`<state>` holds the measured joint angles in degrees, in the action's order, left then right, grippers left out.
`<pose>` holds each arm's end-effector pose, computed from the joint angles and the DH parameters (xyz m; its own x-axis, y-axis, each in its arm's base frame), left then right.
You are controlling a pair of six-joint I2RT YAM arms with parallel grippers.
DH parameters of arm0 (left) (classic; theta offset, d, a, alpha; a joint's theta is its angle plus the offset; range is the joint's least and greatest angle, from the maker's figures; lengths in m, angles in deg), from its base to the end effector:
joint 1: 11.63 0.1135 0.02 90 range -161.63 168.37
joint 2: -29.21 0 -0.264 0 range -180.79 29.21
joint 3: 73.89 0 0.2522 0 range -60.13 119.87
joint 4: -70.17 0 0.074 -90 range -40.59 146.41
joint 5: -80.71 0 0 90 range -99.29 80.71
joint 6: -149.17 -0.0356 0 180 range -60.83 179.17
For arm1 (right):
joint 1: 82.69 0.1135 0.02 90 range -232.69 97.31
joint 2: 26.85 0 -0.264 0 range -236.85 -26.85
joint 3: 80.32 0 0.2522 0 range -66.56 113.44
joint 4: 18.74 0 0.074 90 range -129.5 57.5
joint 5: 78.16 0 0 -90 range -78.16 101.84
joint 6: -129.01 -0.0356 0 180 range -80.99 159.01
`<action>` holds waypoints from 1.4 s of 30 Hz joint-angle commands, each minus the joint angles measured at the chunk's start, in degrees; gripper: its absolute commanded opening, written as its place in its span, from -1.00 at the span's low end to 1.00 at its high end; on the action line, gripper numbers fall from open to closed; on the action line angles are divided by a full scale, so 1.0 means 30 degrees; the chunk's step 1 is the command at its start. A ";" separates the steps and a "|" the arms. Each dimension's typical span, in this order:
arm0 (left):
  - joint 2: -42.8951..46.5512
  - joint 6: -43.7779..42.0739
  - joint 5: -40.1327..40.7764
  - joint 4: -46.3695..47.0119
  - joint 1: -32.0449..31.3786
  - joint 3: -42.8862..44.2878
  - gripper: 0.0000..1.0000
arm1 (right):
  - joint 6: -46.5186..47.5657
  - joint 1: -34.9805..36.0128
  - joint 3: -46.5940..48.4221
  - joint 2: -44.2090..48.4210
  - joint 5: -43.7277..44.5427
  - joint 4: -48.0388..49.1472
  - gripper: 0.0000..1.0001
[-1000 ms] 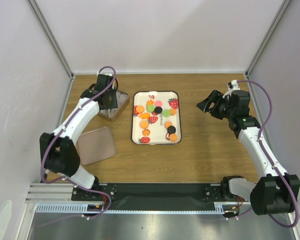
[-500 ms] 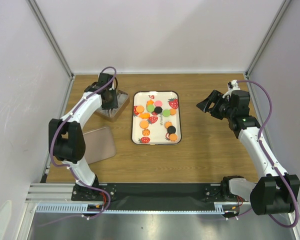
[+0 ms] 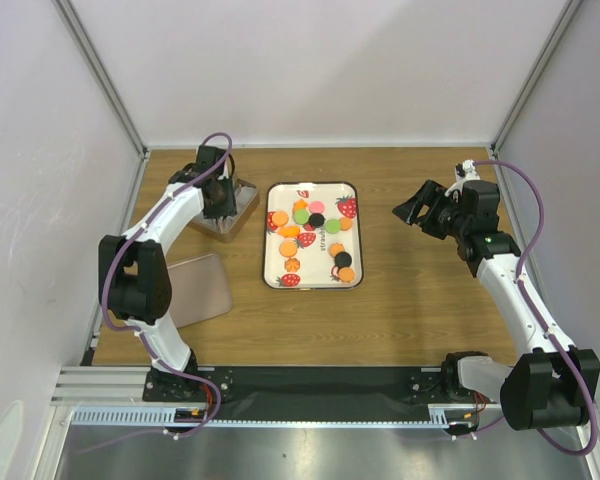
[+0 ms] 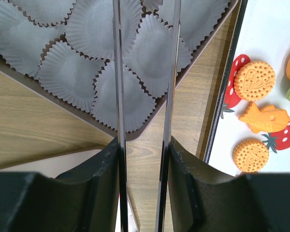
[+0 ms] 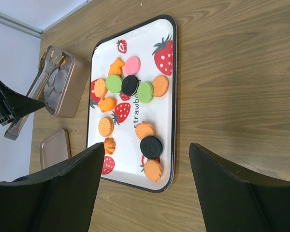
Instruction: Pack the cookies
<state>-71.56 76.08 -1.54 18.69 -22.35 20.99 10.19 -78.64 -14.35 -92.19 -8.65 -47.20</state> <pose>0.3734 -0.0658 0.2549 -0.8245 -0.1372 -0.5489 -0.1327 0.9900 -0.0482 0.2554 0.0306 0.3061 -0.5887 0.4110 -0.6960 -0.1040 0.8154 0.5695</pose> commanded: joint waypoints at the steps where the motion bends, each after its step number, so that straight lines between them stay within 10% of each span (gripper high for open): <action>1: 0.0163 -0.0098 -0.0298 0.1028 0.0146 -0.0146 -0.14 | 0.0055 0.0113 0.0352 0.0130 -0.0201 0.0388 0.55; 25: 0.2416 -0.0245 -0.0620 0.0561 -0.0116 -0.0557 0.01 | 0.0143 0.0377 0.0411 0.0189 -0.0025 0.0329 0.55; 42: 0.5613 0.1336 0.0318 0.0443 -0.9109 -0.3750 0.02 | 0.0231 0.0699 0.0616 0.0218 0.0209 0.0212 0.55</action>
<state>-55.27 77.87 -0.66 18.61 -47.79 9.84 10.22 -76.95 -14.35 -92.19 -8.57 -47.24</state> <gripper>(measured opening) 0.515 0.774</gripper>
